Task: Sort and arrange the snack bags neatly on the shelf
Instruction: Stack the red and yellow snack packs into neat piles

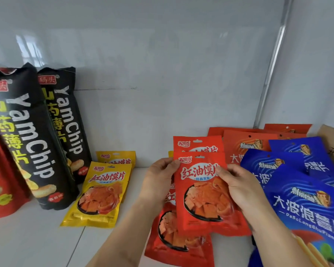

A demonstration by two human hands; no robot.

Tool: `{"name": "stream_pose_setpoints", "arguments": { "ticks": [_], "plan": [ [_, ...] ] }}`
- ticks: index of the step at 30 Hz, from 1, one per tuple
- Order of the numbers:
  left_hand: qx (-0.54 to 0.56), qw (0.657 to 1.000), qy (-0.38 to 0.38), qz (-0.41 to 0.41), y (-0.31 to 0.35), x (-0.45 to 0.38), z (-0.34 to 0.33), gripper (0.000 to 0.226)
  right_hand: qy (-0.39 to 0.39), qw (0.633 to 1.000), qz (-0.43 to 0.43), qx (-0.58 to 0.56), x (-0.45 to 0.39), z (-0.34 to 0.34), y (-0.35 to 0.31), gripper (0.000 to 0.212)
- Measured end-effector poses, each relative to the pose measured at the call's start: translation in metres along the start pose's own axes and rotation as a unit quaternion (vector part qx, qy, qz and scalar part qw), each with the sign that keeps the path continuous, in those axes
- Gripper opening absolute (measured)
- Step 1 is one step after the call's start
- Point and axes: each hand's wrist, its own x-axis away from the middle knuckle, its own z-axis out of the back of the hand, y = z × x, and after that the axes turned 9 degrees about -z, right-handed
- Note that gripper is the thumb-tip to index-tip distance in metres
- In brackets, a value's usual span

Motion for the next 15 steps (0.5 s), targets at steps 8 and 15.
{"name": "stream_pose_setpoints", "arguments": {
  "ticks": [8,15],
  "plan": [
    [-0.362,0.931,0.033,-0.018,0.005,0.02,0.044,0.049,-0.006,0.985,-0.086,-0.149,0.018,0.018,0.011,0.015],
    [-0.275,0.958,-0.01,0.086,-0.01,0.02,0.039,0.065,0.011,0.967,-0.124,-0.224,0.018,0.016,0.018,0.016]
  ]
}}
